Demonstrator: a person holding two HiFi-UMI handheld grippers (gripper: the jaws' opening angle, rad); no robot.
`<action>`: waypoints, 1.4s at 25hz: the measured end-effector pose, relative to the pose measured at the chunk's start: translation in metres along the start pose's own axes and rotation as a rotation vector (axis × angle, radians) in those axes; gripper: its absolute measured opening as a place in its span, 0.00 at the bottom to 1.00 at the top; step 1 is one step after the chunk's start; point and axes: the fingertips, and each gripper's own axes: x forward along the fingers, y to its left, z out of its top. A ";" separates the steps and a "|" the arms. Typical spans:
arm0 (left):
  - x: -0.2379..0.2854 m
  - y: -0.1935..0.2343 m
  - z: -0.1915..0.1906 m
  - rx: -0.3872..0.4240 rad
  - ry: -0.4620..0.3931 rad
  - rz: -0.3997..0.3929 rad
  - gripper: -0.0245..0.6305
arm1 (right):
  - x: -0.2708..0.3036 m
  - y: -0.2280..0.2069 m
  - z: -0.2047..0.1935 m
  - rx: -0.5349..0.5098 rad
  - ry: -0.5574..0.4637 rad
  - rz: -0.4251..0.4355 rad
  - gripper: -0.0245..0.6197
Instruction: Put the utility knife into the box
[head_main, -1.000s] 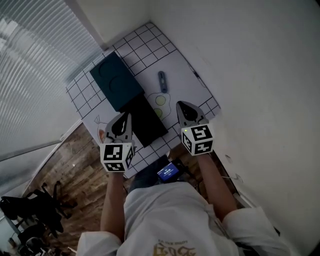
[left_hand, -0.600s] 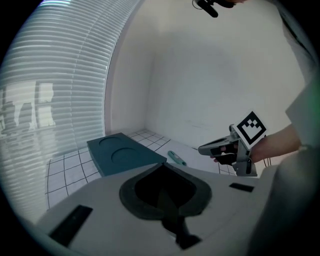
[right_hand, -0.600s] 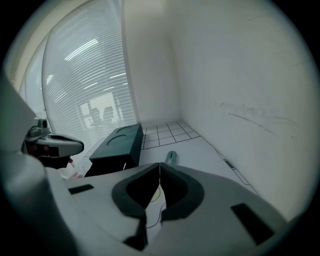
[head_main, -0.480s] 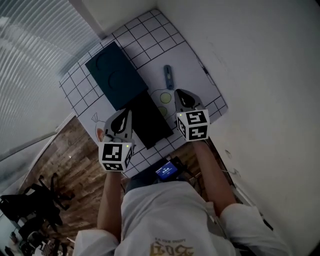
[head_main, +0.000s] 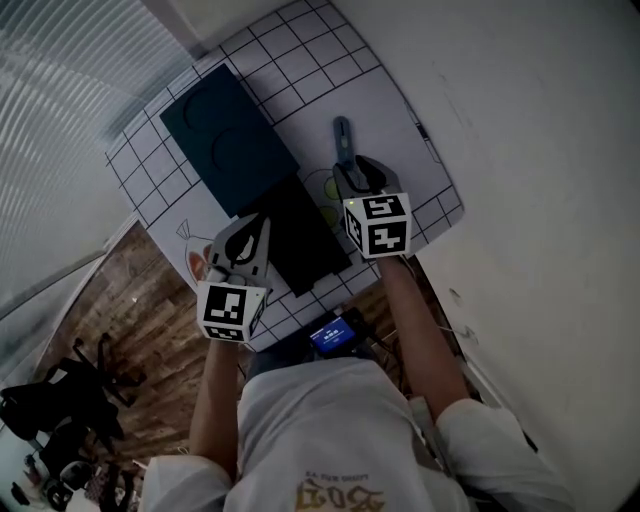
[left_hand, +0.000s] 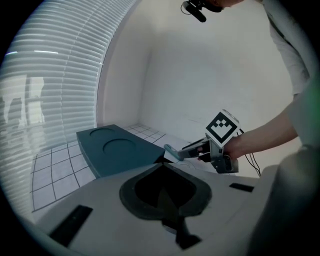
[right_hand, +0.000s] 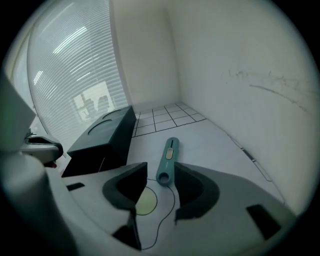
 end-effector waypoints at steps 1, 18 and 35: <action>0.000 0.001 -0.001 -0.004 0.002 -0.001 0.05 | 0.004 0.000 -0.001 -0.002 0.010 -0.004 0.31; -0.003 0.021 -0.009 -0.041 0.015 -0.014 0.05 | 0.014 -0.004 -0.006 -0.035 0.064 -0.096 0.25; -0.031 0.022 0.007 -0.038 -0.049 0.021 0.05 | -0.040 0.020 0.003 -0.029 -0.018 -0.077 0.25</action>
